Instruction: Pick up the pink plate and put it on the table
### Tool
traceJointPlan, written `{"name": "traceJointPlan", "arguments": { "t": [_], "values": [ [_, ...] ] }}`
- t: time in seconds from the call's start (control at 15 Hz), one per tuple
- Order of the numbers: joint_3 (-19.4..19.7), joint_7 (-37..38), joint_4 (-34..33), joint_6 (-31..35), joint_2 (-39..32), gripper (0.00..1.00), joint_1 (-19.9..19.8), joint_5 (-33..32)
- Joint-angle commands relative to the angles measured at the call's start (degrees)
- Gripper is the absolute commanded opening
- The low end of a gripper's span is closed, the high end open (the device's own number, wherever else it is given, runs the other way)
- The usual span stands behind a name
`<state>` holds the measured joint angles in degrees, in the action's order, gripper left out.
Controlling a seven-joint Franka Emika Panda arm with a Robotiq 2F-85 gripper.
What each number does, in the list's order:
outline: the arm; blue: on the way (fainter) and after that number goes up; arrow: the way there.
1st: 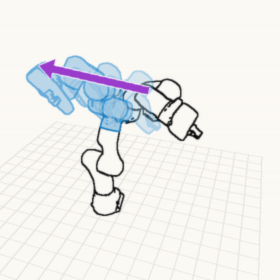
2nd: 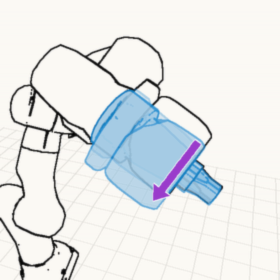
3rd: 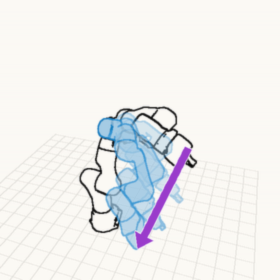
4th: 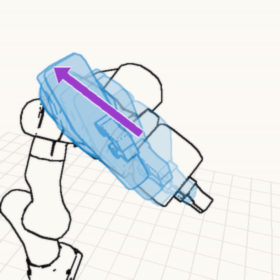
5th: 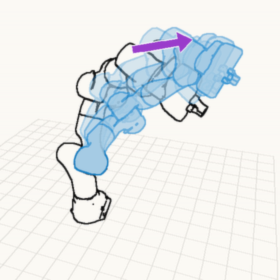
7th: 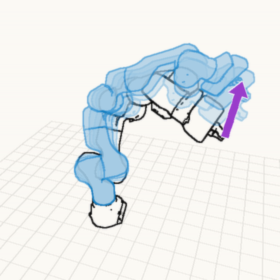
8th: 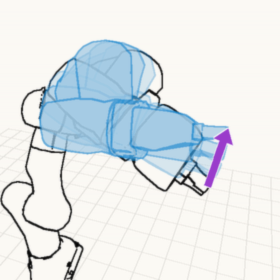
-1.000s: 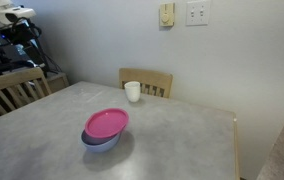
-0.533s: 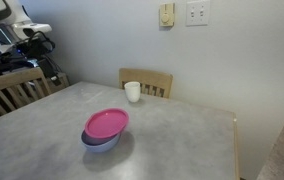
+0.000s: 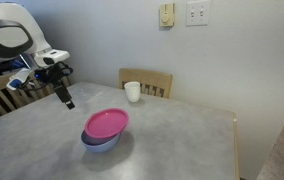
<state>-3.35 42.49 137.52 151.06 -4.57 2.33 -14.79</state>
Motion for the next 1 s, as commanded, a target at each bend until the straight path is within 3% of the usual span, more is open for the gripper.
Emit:
{"name": "traceJointPlan", "arguments": {
  "t": [0.0,0.27,0.33,0.6,0.93],
  "values": [
    [1.41,-1.44,0.44,2.06,-0.77,1.0,1.2,0.43],
    [1.75,-3.25,0.15,2.3,-1.86,1.0,1.35,-0.26],
    [3.6,0.46,-0.72,-0.93,-2.03,1.0,2.1,-8.13],
    [5.33,-3.37,-1.5,-7.17,-2.65,1.0,1.57,-18.47],
    [6.88,-3.28,-3.92,-2.59,-5.18,1.0,0.48,-23.9]
  ]
}}
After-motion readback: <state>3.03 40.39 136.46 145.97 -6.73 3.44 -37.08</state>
